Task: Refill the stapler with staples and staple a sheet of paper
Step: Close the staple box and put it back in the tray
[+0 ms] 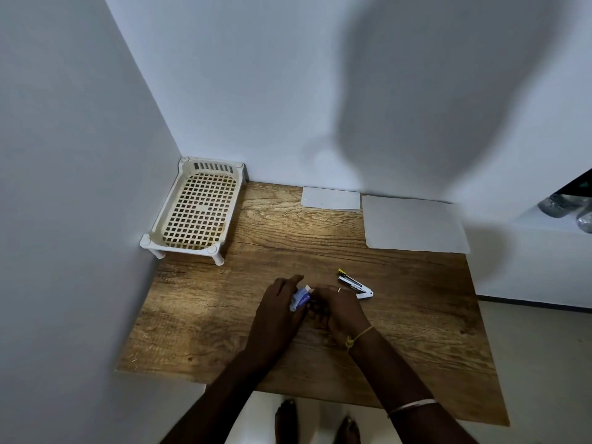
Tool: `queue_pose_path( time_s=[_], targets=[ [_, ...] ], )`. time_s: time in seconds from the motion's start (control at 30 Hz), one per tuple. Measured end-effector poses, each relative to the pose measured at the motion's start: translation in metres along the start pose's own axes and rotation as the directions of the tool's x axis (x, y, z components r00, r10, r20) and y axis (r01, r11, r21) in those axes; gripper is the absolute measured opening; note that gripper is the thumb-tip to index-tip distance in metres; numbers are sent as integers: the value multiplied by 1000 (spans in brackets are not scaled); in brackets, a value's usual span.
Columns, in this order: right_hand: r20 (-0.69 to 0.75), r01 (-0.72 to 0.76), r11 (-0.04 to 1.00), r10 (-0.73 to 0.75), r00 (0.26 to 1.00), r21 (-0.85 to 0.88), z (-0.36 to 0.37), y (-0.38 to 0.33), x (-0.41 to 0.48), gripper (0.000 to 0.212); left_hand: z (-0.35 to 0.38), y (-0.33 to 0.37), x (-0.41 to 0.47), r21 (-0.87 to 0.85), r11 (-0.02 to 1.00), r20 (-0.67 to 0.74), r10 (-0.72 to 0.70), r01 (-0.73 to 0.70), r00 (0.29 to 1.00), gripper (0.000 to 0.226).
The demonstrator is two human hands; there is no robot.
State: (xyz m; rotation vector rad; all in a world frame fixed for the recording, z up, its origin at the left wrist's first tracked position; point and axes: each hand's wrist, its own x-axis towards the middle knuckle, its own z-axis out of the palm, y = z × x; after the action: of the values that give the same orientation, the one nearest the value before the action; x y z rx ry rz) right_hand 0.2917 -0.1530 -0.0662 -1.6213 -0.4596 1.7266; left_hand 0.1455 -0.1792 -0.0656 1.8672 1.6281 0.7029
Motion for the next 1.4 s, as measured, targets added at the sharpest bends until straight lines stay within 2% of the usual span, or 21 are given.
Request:
queue_pose_path(
  time_s=[0.13, 0.2, 0.33, 0.5, 0.67, 0.77, 0.87, 0.93, 1.07, 1.17, 1.27, 1.33, 1.4],
  targets=[
    [-32, 51, 997, -53, 998, -53, 0, -1, 0, 12, 1, 1, 0, 5, 1000, 6, -4, 4, 1000, 65],
    [-29, 143, 974, -151, 988, -174, -1, 0, 1, 12, 1, 1, 0, 7, 1000, 3, -12, 12, 1000, 65],
    [63, 342, 824, -353, 934, -452, -1, 2, -4, 19, 0, 2, 2, 2, 999, -12, -44, 44, 999, 61],
    [126, 415, 714, -423, 897, -564, 3, 4, -10, 26, 0, 0, 4, 1, 997, -17, -80, 80, 997, 64],
    [133, 427, 731, -426, 895, -533, 2, 5, -8, 25, 0, 2, 1, 1, 996, -8, -90, 90, 996, 55],
    [63, 384, 807, -401, 914, -448, -1, 4, -4, 17, -2, 1, 3, -24, 997, 38, -77, 78, 996, 55],
    [-20, 304, 899, -327, 945, -317, -6, 3, -4, 11, -3, -2, 7, -36, 999, 153, -28, 34, 988, 68],
    [-32, 304, 906, -327, 944, -294, -10, 3, -4, 13, -2, -1, 10, -35, 999, 200, -13, 20, 980, 72],
    [-48, 340, 899, -366, 929, -277, -20, 3, -5, 14, 7, 11, 13, -52, 998, 168, -17, 26, 986, 63],
    [-8, 462, 761, -522, 853, -455, -37, 3, -7, 12, 12, 23, 17, -88, 996, 130, -20, 31, 991, 54],
    [138, 551, 491, -649, 748, -675, -60, -1, -11, 39, 16, 37, 29, -116, 993, 111, 15, -1, 994, 48],
    [193, 538, 354, -671, 716, -765, -75, -7, -11, 48, 19, 46, 38, -158, 987, 109, 45, -28, 993, 46],
    [198, 474, 255, -671, 714, -843, -87, -15, -9, 47, 25, 53, 46, -178, 983, 145, 80, -54, 986, 51]
  ],
)
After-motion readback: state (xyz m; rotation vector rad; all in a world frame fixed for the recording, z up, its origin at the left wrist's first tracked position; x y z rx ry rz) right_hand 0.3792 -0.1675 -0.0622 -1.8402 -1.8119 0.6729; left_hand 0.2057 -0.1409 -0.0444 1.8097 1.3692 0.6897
